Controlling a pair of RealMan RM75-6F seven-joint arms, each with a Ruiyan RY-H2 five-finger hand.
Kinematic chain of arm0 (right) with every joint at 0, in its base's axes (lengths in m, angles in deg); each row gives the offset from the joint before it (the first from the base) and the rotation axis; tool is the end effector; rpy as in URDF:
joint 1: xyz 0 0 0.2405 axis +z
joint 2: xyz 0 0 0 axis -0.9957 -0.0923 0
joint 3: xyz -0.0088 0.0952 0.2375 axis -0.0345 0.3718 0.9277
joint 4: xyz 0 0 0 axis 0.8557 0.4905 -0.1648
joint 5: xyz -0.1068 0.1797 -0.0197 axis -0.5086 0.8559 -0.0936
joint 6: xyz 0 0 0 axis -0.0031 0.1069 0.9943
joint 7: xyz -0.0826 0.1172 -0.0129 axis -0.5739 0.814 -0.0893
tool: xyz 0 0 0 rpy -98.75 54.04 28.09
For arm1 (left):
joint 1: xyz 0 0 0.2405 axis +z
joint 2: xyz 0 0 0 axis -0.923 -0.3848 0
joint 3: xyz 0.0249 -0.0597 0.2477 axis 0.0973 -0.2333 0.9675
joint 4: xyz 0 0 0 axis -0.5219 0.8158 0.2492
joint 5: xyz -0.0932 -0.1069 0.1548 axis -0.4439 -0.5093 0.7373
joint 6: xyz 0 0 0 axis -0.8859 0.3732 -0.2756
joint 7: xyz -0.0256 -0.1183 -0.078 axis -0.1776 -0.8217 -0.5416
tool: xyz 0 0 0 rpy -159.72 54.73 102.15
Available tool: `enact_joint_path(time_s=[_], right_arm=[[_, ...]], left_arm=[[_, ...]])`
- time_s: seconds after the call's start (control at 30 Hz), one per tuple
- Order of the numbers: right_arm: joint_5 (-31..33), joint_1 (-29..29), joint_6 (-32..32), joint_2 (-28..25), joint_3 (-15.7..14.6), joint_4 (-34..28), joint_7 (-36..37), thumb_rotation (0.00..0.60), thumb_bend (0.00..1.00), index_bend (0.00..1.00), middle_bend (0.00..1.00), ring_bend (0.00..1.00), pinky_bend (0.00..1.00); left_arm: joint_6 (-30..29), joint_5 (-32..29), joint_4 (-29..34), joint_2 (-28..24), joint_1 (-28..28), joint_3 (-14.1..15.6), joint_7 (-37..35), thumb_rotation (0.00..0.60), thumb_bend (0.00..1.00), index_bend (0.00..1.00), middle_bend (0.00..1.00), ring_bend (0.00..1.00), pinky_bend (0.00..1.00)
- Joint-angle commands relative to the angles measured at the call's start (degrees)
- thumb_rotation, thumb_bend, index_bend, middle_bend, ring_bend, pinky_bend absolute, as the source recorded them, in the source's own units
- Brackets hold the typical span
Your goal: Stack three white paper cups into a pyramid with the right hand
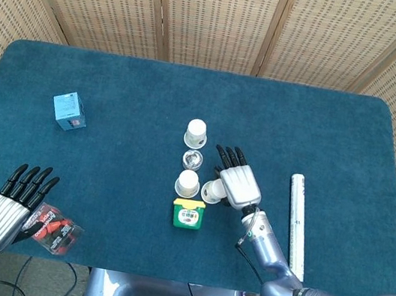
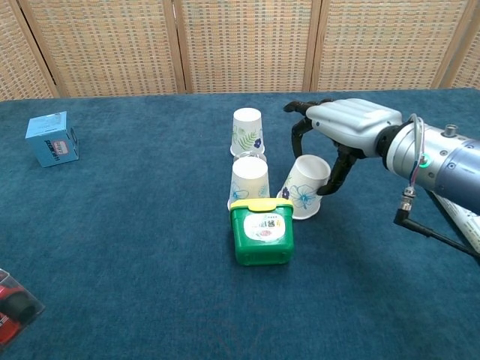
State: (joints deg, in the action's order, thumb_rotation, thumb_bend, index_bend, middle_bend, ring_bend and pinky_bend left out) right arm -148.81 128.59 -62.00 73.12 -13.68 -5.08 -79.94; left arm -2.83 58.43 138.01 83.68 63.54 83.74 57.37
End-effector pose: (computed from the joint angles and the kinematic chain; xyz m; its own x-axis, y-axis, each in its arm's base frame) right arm -0.1216 -0.3492 -0.0343 0.5300 -0.1349 0.8372 -0.7943 -0.4246 0.4344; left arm -0.2392 0.1432 0.1050 0.5756 -0.0395 0.8168 0.7704 -0.3089 -0.5578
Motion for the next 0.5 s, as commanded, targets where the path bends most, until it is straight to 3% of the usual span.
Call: enact_joint_path(time_s=[0.03,0.2,0.5], right_arm=[[0.2,0.0,0.0,-0.1,-0.1,-0.1,-0.1,0.6,0.13,0.4,0.0,0.0,0.0],[1.4,-0.2,0.2,-0.8,-0.5,-1.3,-1.0,0.6,0.13,0.27,0.0,0.0,0.0],[3.5,-1.8,-2.5,-6.6,-0.6,-6.8,-4.8,0.6,0.13,0.25,0.0,0.0,0.0]], left_arm=[[0.0,0.0,0.0,0.0,0.0,0.0,0.0,0.6,0.21,0.0,0.0,0.0,0.0],[-0.1,0.0,0.0,0.0,0.0,0.0,0.0,0.6,0.21,0.0,0.0,0.0,0.0],[-0.4,0.3,0.1,-0.1,0.1,0.1,0.0,0.6,0.21,0.0,0.0,0.0,0.0]])
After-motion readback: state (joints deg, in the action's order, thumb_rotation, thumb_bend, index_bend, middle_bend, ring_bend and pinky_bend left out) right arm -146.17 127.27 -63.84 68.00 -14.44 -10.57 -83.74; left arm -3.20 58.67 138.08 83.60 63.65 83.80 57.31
